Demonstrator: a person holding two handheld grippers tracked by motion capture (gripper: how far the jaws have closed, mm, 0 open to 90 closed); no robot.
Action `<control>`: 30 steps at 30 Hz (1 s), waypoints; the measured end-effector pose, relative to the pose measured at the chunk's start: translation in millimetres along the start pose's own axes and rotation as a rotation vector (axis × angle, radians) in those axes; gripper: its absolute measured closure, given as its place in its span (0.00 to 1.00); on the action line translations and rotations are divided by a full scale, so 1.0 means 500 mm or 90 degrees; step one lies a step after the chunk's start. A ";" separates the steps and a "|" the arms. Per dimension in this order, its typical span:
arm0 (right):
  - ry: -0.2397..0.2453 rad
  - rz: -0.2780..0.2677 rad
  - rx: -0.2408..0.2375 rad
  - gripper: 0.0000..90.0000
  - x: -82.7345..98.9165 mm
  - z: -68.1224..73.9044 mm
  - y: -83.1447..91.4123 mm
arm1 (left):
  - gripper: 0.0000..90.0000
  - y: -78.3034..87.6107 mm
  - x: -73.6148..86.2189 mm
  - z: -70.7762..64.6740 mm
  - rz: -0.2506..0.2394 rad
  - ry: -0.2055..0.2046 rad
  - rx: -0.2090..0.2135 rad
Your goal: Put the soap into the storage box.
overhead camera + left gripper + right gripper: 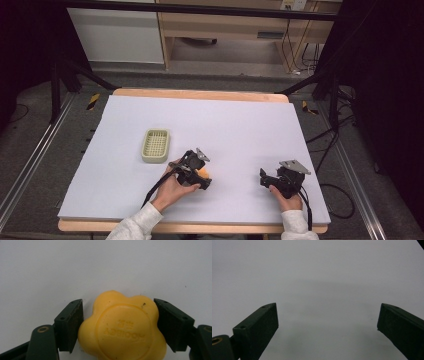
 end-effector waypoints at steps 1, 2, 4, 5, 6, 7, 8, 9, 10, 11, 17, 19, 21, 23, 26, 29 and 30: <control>0.000 0.000 0.000 0.04 0.000 0.000 0.000 | 0.29 -0.002 0.000 0.000 0.002 -0.002 -0.002; 0.000 0.001 0.000 0.04 0.000 0.000 0.000 | 0.29 -0.004 0.000 0.000 0.006 -0.003 -0.003; 0.000 0.001 -0.001 0.04 0.000 0.000 0.000 | 0.28 -0.007 0.001 -0.001 0.008 -0.005 -0.004; 0.000 0.001 0.000 0.04 0.000 0.000 0.000 | 0.28 -0.007 0.001 -0.002 0.007 -0.005 -0.006; 0.001 0.001 0.000 0.04 0.000 0.000 0.000 | 0.28 -0.007 0.001 -0.002 0.006 -0.005 -0.007; 0.001 0.001 0.000 0.04 0.000 0.000 0.000 | 0.28 -0.007 0.001 -0.002 0.006 -0.005 -0.008; 0.001 0.001 0.000 0.04 0.000 0.000 0.000 | 0.29 -0.007 0.001 -0.002 0.006 -0.005 -0.008; 0.001 0.001 0.001 0.04 0.000 0.000 0.000 | 0.29 -0.007 0.001 -0.002 0.006 -0.004 -0.008; 0.001 0.001 0.000 0.04 0.000 0.000 0.000 | 0.29 -0.007 0.001 -0.003 0.006 -0.004 -0.009; 0.001 0.001 0.000 0.04 0.000 0.000 0.000 | 0.29 -0.007 0.001 -0.003 0.006 -0.004 -0.009; 0.000 0.001 0.000 0.04 0.000 0.001 0.000 | 0.30 -0.005 0.002 -0.003 0.002 -0.007 -0.011; -0.001 0.001 -0.001 0.04 0.000 0.001 0.000 | 0.30 -0.005 0.002 -0.004 0.000 -0.007 -0.012; 0.000 0.001 -0.001 0.04 0.000 0.000 0.000 | 0.30 -0.004 0.003 -0.004 -0.001 -0.006 -0.012; -0.001 0.001 -0.002 0.04 0.000 0.000 0.000 | 0.30 0.002 0.002 -0.001 -0.003 -0.004 -0.011; -0.001 0.001 -0.002 0.04 0.000 0.000 0.000 | 0.30 0.017 0.000 0.004 -0.008 -0.004 -0.009; 0.000 0.001 -0.002 0.04 0.000 0.000 0.000 | 0.30 0.027 -0.002 0.006 -0.015 0.000 -0.004; 0.000 0.001 -0.001 0.04 0.000 0.000 0.000 | 0.30 0.037 -0.004 0.008 -0.017 -0.001 -0.003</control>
Point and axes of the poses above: each handheld gripper's, and its own axes: y roughly backward along the jaws, x roughly out of its underside, z roughly to its left, the point moved 1 cm from there along -y, roughly forward along the jaws, and after that the axes turned 13 degrees about y, right-handed, at the moved point
